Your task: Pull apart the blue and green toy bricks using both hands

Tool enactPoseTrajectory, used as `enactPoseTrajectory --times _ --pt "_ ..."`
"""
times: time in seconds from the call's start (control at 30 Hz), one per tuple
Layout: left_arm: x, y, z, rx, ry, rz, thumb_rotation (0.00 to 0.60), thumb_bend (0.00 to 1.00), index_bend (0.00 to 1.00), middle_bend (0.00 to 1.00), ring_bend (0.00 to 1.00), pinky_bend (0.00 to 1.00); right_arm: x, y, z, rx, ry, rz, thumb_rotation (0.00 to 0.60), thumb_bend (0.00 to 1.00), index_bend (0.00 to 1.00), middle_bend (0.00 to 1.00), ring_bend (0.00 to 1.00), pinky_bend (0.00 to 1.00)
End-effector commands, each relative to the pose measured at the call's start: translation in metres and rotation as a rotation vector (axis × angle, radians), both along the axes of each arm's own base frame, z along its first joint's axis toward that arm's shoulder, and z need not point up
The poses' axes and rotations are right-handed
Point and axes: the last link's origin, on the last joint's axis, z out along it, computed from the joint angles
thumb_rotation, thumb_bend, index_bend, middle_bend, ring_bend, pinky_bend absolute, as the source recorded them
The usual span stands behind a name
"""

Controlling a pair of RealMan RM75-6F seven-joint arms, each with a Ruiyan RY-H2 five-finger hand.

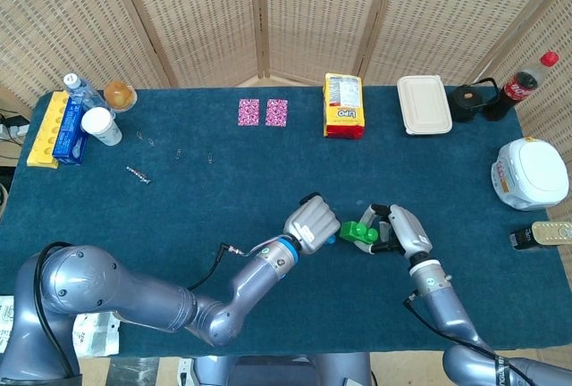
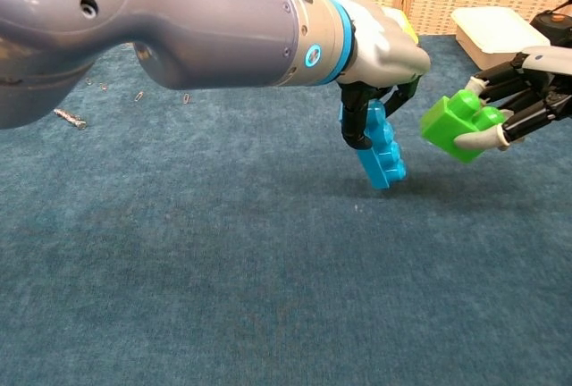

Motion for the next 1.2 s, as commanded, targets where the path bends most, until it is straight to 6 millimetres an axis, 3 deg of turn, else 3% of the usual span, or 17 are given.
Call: enactPoseTrajectory --times 0.03,0.4,0.67,0.93,1.2 --pt "-0.001 0.002 0.003 0.006 -0.006 0.003 0.484 0.45 0.72 0.6 0.49 0.46 -0.004 -0.002 0.004 -0.013 0.007 -0.008 0.6 0.26 0.64 0.69 0.77 0.55" --pt "-0.023 0.016 0.034 0.063 -0.043 0.033 0.489 0.45 0.72 0.6 0.49 0.46 -0.016 -0.004 0.01 0.017 0.152 0.05 0.6 0.26 0.63 0.67 0.71 0.53" --pt "-0.05 0.023 0.067 0.098 -0.104 0.095 0.483 0.45 0.72 0.6 0.49 0.46 -0.018 -0.004 -0.006 0.084 0.324 0.142 0.6 0.26 0.53 0.55 0.56 0.42" --pt "-0.076 0.022 0.076 0.098 -0.158 0.167 0.49 0.45 0.72 0.6 0.49 0.46 -0.018 -0.004 -0.018 0.098 0.406 0.169 0.6 0.26 0.4 0.43 0.44 0.34" --pt "-0.095 0.019 0.078 0.098 -0.22 0.218 0.49 0.44 0.72 0.6 0.49 0.46 -0.012 -0.005 -0.004 0.052 0.398 0.167 0.6 0.26 0.32 0.35 0.37 0.3"
